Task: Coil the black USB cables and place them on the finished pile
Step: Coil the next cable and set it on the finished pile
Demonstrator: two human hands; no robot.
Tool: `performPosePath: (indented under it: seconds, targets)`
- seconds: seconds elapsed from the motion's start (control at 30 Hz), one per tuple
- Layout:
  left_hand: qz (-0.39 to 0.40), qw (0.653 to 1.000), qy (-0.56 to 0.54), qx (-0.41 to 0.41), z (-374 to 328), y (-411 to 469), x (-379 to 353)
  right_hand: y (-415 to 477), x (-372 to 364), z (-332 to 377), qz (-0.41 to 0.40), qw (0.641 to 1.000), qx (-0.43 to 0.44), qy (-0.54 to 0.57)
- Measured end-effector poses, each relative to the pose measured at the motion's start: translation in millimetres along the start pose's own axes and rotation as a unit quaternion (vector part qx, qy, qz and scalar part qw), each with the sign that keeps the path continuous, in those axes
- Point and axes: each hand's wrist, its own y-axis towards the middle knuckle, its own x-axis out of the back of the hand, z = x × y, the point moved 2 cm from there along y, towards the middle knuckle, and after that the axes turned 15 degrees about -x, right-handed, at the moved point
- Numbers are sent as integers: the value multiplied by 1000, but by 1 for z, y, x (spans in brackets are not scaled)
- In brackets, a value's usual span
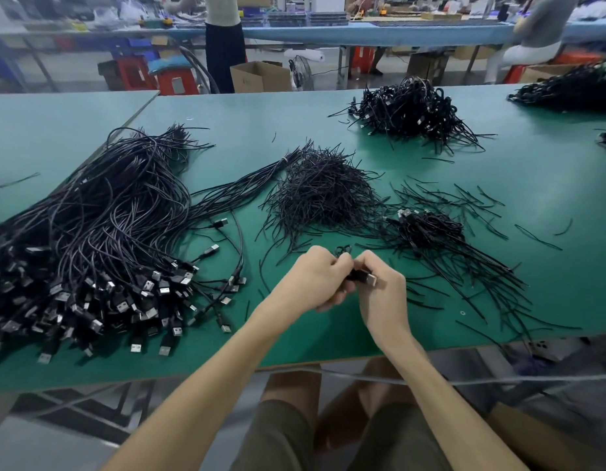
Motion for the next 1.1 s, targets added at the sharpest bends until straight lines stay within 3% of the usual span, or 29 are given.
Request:
performPosePath:
  seconds: [0.13, 0.23, 0.37, 0.5, 0.57, 0.7, 0.83, 0.97, 1.1]
  targets:
    - [3, 982, -182, 52, -2, -6, -1, -1, 3, 1, -79, 979, 118, -147]
    - [38, 978, -202, 16, 1, -10, 0, -2, 0, 0, -87, 984, 81, -130]
    - [58, 986, -85, -128, 1, -8, 16, -4, 0, 11, -57, 997, 20, -56]
    - [-4, 947, 230, -225, 4, -5, 14, -7, 5, 13, -27, 999, -32, -6]
    - [-32, 945, 232, -229, 7, -5, 14, -7, 4, 11, -22, 999, -34, -12]
    - [-25, 972, 114, -205, 2, -1, 15, -4, 3, 9, -26, 999, -20, -23]
    - [-25, 947, 242, -210, -7, 3, 11, -4, 4, 5, -35, 999, -21, -20]
    - [0, 937, 273, -218, -8, 8, 8, -2, 4, 3, -36, 998, -37, 19]
    - [-28, 894, 388, -223, -12, 12, -1, 0, 7, 4, -18, 997, -43, 61]
